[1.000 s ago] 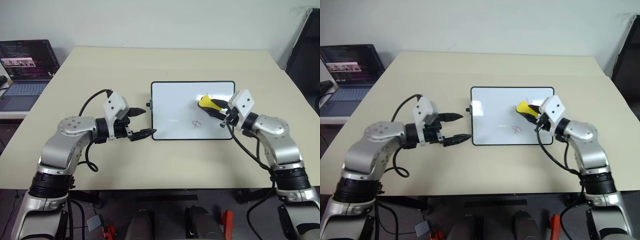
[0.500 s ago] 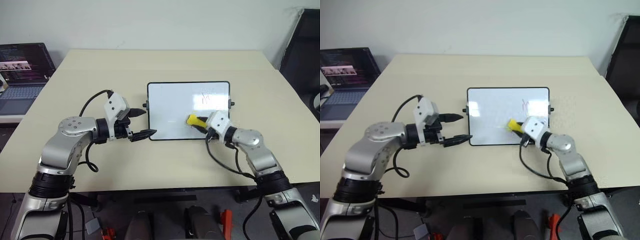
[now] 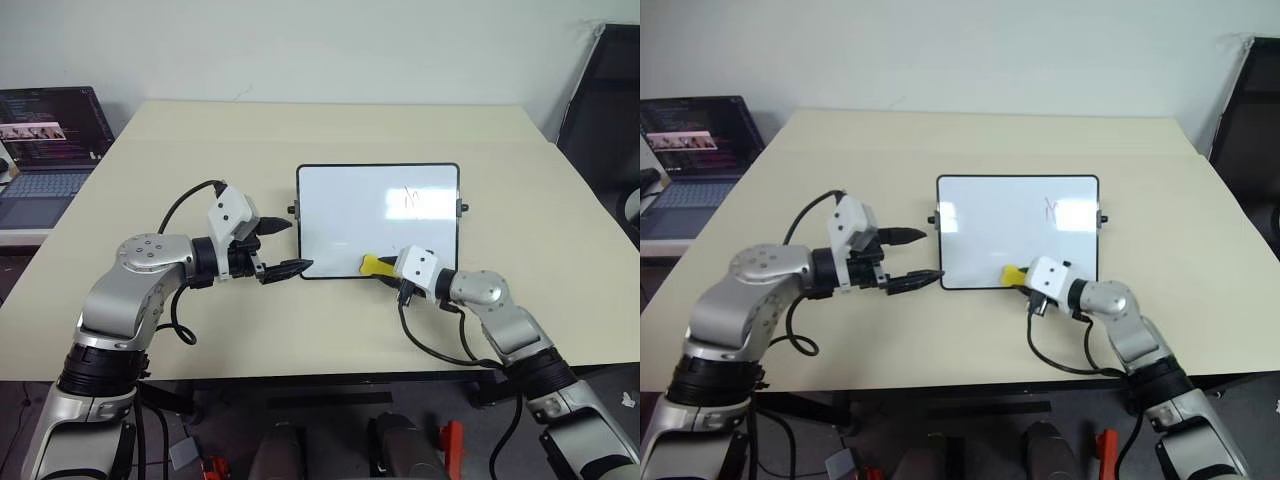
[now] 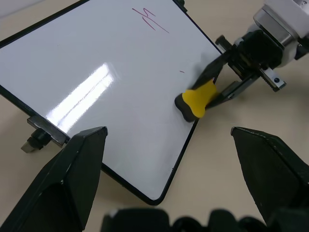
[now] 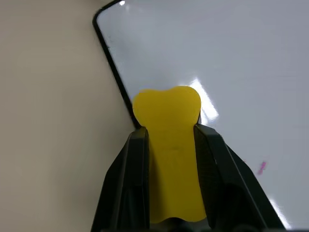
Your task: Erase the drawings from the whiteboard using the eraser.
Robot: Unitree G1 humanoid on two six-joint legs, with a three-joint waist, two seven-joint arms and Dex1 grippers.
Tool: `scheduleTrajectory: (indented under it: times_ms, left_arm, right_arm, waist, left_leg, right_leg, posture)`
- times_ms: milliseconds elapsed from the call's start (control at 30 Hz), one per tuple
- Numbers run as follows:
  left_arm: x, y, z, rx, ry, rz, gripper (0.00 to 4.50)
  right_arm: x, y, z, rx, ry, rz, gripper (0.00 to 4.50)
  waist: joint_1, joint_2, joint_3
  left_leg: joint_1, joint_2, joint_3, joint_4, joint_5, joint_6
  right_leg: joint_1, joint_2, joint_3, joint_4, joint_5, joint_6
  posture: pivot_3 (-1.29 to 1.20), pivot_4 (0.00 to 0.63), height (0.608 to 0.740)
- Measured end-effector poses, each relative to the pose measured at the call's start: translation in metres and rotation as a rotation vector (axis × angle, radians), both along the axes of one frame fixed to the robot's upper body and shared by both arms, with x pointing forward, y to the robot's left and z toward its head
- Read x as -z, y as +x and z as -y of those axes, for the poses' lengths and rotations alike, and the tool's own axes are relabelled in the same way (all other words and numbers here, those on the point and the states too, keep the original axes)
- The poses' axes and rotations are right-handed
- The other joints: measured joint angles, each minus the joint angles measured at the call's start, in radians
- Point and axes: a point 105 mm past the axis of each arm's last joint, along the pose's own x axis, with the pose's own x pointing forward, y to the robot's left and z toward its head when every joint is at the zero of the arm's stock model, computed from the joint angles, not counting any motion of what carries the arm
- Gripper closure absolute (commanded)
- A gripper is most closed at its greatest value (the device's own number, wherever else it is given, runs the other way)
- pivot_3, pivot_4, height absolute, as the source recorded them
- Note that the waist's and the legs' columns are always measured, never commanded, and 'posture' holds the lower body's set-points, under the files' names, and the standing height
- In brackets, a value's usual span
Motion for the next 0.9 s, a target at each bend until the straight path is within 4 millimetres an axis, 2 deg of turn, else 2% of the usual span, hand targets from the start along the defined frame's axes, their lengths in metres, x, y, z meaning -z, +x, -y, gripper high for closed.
scheduleTrajectory:
  times_ms: [133, 267, 367, 500, 567, 633, 700, 800, 900]
  left_arm:
    - [0.001, 0.000, 0.000, 0.003, 0.002, -0.001, 0.00]
    - [0.000, 0.001, 0.000, 0.014, 0.008, 0.006, 0.00]
    - [0.000, 0.001, 0.001, 0.017, 0.011, 0.007, 0.00]
    - [0.000, 0.002, 0.002, 0.025, 0.014, 0.001, 0.00]
    - [-0.002, 0.003, 0.001, 0.028, 0.016, 0.006, 0.00]
    - [-0.004, 0.004, 0.001, 0.031, 0.015, 0.007, 0.00]
    - [-0.005, 0.004, -0.002, 0.021, 0.024, 0.011, 0.00]
    - [-0.013, 0.006, -0.009, 0.003, 0.037, 0.037, 0.00]
    - [-0.027, 0.008, -0.005, 0.017, 0.043, 0.082, 0.00]
  right_arm:
    - [-0.019, 0.020, 0.044, 0.133, -0.023, 0.080, 3.53]
    - [-0.022, 0.027, 0.082, 0.250, -0.036, 0.097, 3.53]
    - [-0.021, 0.025, 0.083, 0.248, -0.021, 0.091, 3.53]
    - [-0.023, 0.005, 0.075, 0.187, 0.121, -0.048, 3.53]
    - [-0.037, -0.013, 0.060, 0.078, 0.200, -0.127, 3.53]
    - [-0.062, -0.028, 0.056, -0.007, 0.216, -0.146, 3.53]
    - [-0.089, -0.032, 0.070, -0.003, 0.188, -0.096, 3.53]
    - [-0.129, -0.023, 0.094, 0.077, 0.163, 0.024, 3.53]
    - [-0.145, -0.015, 0.123, 0.171, 0.080, 0.077, 3.53]
  waist:
    - [0.004, 0.000, 0.000]
    - [0.004, -0.002, -0.001]
    - [0.001, -0.003, -0.001]
    - [0.001, -0.001, 0.000]
    - [0.001, 0.001, 0.001]
    - [0.002, 0.005, 0.004]
    - [0.006, 0.006, 0.004]
    - [0.006, 0.006, 0.004]
    - [0.010, 0.005, 0.005]
  left_leg:
    - [0.002, 0.000, -0.001, 0.009, 0.000, 0.001]
    - [0.011, 0.000, 0.000, 0.010, 0.000, 0.001]
    - [0.011, -0.001, 0.000, 0.010, 0.000, 0.001]
    - [0.006, -0.001, 0.000, 0.005, 0.000, 0.001]
    - [-0.006, -0.001, 0.000, 0.004, 0.000, 0.001]
    - [-0.011, -0.001, -0.002, 0.004, -0.001, 0.000]
    - [-0.012, -0.001, -0.002, 0.004, -0.003, 0.001]
    - [-0.013, -0.001, -0.001, 0.004, -0.004, 0.000]
    - [-0.014, -0.001, -0.001, 0.005, -0.004, 0.001]
  right_leg:
    - [0.007, 0.000, 0.000, -0.001, 0.001, -0.001]
    - [0.016, -0.002, 0.001, -0.007, 0.001, 0.000]
    - [0.017, -0.004, 0.001, -0.007, 0.001, 0.000]
    - [0.012, -0.003, 0.000, -0.005, 0.001, 0.000]
    - [-0.002, -0.002, 0.000, -0.001, 0.003, 0.006]
    - [-0.007, -0.001, -0.001, 0.000, 0.004, 0.004]
    - [-0.007, -0.001, -0.002, -0.002, 0.003, 0.003]
    - [-0.008, -0.001, -0.002, -0.005, 0.002, 0.004]
    - [-0.008, -0.001, -0.002, -0.006, 0.000, 0.007]
  posture:
    - [0.00, 0.150, 0.740]
    - [0.00, 0.150, 0.740]
    - [0.00, 0.150, 0.740]
    - [0.00, 0.150, 0.740]
    - [0.00, 0.150, 0.740]
    - [0.00, 0.150, 0.740]
    - [0.00, 0.150, 0.740]
    - [0.00, 0.150, 0.740]
    - [0.00, 0.150, 0.740]
